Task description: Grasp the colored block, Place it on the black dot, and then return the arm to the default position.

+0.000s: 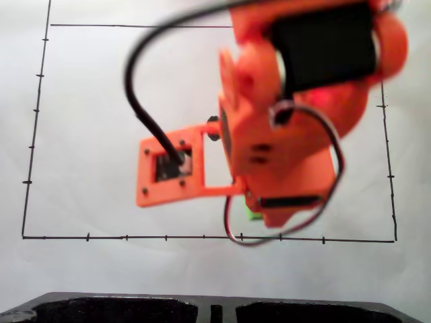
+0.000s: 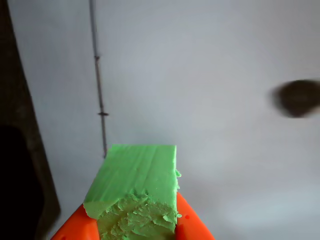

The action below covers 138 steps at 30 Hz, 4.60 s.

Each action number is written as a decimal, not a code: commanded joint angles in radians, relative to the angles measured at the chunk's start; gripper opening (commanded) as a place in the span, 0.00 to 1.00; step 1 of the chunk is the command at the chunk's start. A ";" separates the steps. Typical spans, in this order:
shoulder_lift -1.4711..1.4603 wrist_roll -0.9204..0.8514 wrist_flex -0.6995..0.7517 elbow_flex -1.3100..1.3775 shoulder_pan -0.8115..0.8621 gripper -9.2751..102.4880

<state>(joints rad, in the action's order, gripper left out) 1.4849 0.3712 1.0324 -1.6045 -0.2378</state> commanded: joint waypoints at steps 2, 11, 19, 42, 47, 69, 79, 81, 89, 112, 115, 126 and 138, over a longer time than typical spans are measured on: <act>0.169 -0.038 0.003 -0.118 0.025 0.18; 0.299 -0.152 -0.008 -0.321 0.094 0.18; 0.341 -0.229 -0.023 -0.430 0.130 0.18; 0.331 -0.282 -0.106 -0.565 0.179 0.23; 0.341 -0.298 -0.103 -0.568 0.175 0.33; 0.865 -0.350 0.172 -0.644 0.146 0.41; 1.200 -0.377 0.227 -0.799 0.247 0.25; 1.255 -0.373 0.235 -0.825 0.256 0.19; 1.433 -0.371 0.241 -0.934 0.295 0.08; 1.784 -0.408 0.020 -1.321 0.316 0.08; 1.784 -0.391 -0.031 -1.364 0.296 0.08; 1.784 -0.373 -0.166 -1.436 0.270 0.08; 1.786 -0.354 -0.141 -1.437 0.242 0.08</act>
<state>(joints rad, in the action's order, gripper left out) 3.2597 0.0215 0.8912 -3.0434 0.0061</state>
